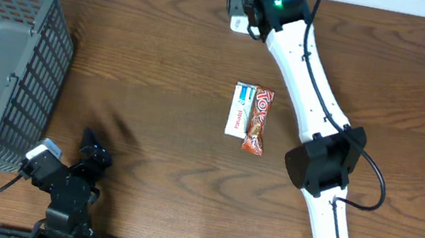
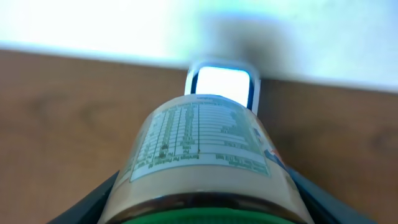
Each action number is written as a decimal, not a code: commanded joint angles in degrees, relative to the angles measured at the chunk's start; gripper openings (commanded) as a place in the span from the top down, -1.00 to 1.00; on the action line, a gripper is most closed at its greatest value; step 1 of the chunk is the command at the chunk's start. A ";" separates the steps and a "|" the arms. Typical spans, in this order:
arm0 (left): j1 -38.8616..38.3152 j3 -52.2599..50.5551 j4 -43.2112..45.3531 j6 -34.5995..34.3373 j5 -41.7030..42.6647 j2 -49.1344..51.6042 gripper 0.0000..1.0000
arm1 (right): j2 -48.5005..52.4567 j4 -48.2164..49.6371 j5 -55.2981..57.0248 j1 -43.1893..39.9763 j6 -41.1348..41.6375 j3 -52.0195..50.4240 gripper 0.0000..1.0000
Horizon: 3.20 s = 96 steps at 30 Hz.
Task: Scan the item barcode
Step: 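Hold the bottle's label in front of the scanner, then carry the bottle to the right table edge and set it down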
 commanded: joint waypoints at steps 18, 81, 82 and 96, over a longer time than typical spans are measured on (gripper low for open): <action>0.13 -0.76 -1.68 -0.04 -0.28 -0.33 -0.87 | 0.04 51.49 9.84 -1.64 -3.13 -30.25 -0.04; 0.13 -0.76 -1.68 -0.04 -0.28 -0.33 -0.87 | -21.07 -8.50 -12.00 -63.60 6.86 -51.80 -0.13; 0.13 -0.76 -1.68 -0.04 -0.31 -0.33 -0.87 | -21.07 -7.21 -12.68 -64.83 6.86 -53.27 -0.12; 0.13 -0.76 -1.68 -0.04 -0.28 -0.33 -0.87 | -21.14 1.70 -16.33 -69.57 8.09 -61.37 -0.84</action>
